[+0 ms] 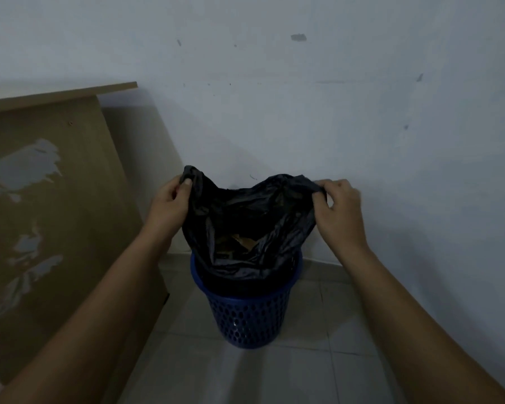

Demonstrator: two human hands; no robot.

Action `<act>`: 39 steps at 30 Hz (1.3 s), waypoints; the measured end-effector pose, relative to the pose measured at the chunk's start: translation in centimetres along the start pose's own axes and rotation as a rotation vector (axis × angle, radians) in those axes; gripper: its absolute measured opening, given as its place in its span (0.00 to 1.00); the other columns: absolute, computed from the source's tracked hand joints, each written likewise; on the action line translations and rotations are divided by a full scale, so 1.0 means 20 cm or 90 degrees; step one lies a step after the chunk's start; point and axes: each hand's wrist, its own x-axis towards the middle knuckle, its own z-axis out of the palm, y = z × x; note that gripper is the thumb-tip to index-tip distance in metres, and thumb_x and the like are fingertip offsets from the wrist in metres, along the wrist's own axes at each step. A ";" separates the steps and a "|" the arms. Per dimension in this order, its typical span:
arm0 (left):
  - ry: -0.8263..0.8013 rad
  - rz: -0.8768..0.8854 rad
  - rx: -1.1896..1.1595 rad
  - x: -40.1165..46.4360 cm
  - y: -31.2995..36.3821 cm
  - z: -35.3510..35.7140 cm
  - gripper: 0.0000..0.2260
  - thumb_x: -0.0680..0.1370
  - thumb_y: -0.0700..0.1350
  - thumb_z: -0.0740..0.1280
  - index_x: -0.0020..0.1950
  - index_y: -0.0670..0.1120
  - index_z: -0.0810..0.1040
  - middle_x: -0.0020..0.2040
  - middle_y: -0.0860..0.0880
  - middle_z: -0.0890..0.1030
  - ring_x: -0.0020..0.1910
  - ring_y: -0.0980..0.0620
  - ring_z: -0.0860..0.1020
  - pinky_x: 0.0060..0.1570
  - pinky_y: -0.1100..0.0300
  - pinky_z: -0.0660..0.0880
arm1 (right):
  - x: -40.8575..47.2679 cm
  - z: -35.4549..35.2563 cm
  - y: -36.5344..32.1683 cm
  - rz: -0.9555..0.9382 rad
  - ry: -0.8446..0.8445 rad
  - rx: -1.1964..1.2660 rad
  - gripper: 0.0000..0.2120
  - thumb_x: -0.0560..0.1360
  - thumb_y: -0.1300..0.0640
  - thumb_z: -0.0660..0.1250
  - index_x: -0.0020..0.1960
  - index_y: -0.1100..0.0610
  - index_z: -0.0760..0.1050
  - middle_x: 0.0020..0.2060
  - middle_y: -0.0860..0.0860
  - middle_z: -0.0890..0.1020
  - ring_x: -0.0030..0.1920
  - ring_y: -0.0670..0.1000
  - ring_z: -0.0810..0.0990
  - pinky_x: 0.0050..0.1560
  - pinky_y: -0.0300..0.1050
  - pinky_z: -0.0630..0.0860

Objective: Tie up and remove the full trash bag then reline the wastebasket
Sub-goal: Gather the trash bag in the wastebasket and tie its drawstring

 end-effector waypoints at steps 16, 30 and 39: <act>-0.103 -0.008 -0.113 -0.09 0.08 0.16 0.10 0.79 0.46 0.75 0.50 0.44 0.76 0.44 0.41 0.88 0.43 0.44 0.87 0.40 0.54 0.82 | 0.01 -0.03 -0.23 0.177 -0.144 0.422 0.03 0.84 0.57 0.70 0.55 0.56 0.81 0.46 0.50 0.88 0.46 0.47 0.87 0.44 0.40 0.82; -0.265 -0.029 -0.029 -0.19 -0.05 0.35 0.02 0.79 0.47 0.75 0.48 0.52 0.84 0.46 0.52 0.87 0.47 0.55 0.85 0.48 0.58 0.80 | -0.10 0.07 -0.16 0.227 -0.482 0.462 0.16 0.79 0.66 0.66 0.63 0.54 0.84 0.55 0.58 0.81 0.55 0.57 0.82 0.62 0.57 0.81; -0.299 -0.168 -0.112 -0.21 -0.14 0.32 0.12 0.87 0.47 0.63 0.63 0.51 0.85 0.59 0.47 0.87 0.60 0.46 0.85 0.67 0.44 0.77 | -0.12 0.09 -0.04 0.242 -0.297 0.293 0.05 0.84 0.58 0.70 0.56 0.59 0.82 0.52 0.62 0.84 0.40 0.52 0.85 0.45 0.48 0.86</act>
